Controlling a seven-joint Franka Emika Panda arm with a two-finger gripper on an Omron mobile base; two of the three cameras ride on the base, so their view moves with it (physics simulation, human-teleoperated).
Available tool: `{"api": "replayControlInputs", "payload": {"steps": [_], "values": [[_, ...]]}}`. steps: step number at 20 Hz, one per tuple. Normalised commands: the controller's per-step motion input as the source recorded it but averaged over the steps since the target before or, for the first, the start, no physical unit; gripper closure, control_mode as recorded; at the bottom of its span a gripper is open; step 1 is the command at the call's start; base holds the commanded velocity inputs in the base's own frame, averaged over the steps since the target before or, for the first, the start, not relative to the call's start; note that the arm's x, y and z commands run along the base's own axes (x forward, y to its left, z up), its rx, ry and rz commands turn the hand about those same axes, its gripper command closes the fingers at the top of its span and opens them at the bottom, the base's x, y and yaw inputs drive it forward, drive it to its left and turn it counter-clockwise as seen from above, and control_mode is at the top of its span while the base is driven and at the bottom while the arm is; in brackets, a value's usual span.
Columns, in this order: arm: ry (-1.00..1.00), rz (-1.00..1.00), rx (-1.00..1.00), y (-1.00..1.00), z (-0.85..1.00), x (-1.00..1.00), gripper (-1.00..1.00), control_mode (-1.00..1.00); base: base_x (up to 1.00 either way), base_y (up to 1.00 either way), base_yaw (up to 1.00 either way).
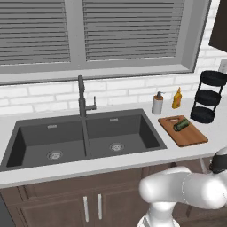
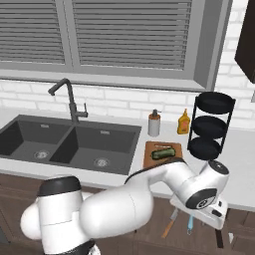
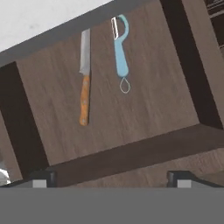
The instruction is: Place the appropriate cutting tool for cutting the cucumber skin on the cutting board.
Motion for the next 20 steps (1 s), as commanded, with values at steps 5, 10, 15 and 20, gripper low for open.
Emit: {"api": "replayControlInputs", "payload": {"steps": [5,10,15,20], "values": [[0.02,0.11,0.00,0.00,-0.74,0.05,-1.00,-1.00,0.00,0.00,0.00],[0.00,0.06,0.00,0.00,-0.67,0.01,-1.00,-1.00,0.00,0.00,0.00],[0.03,0.06,-0.01,0.14,-0.54,0.00,-1.00,-1.00,0.00,0.00,0.00],[0.17,0.06,-0.01,0.16,-0.24,-0.01,-1.00,-1.00,0.00,0.00,0.00]]}}
